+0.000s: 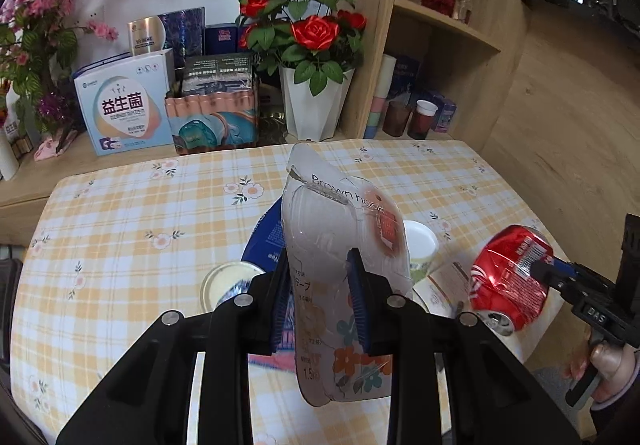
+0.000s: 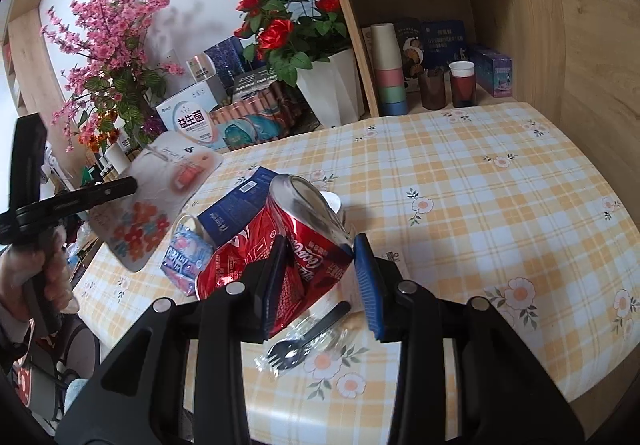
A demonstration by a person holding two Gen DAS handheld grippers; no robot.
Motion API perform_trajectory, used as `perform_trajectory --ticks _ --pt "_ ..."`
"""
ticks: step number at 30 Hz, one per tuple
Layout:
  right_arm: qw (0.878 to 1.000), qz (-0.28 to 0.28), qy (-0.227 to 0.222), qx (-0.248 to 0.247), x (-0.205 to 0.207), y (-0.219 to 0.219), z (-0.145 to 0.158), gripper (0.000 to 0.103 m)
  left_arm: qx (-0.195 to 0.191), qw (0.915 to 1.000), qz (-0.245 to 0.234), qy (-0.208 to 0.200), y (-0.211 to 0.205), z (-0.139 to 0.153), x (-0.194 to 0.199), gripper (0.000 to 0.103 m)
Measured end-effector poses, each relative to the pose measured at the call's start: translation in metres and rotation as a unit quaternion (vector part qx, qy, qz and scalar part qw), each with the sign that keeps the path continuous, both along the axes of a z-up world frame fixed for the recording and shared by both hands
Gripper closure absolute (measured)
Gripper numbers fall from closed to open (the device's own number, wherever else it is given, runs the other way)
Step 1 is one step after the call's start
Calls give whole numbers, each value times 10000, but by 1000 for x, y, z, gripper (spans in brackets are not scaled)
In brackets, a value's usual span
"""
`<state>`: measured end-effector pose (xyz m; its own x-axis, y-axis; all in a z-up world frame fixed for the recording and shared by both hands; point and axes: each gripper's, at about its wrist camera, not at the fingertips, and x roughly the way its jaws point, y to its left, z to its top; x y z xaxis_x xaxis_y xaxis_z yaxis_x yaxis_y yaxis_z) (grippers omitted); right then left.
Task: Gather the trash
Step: 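Lift the white bag and red can off the table toward the bin, then lower the white bag into the bin with the left tool while the right tool holds the can above it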
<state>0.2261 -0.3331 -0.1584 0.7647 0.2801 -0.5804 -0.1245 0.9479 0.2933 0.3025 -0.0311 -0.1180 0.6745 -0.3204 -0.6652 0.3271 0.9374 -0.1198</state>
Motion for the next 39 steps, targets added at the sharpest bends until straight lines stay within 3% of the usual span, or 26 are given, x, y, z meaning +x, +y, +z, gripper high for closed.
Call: perform_trajectory --ticks 18,32,39 --pt "9996 95 -151 -234 -81 25 21 66 -55 9991 75 -409 19 11 -141 76" --pt "9990 224 -301 -224 -132 40 24 66 -254 9983 447 -278 34 -15 -234 76" --pt "9986 316 -372 -193 -145 50 23 66 -91 9994 342 -43 33 -41 -266 75"
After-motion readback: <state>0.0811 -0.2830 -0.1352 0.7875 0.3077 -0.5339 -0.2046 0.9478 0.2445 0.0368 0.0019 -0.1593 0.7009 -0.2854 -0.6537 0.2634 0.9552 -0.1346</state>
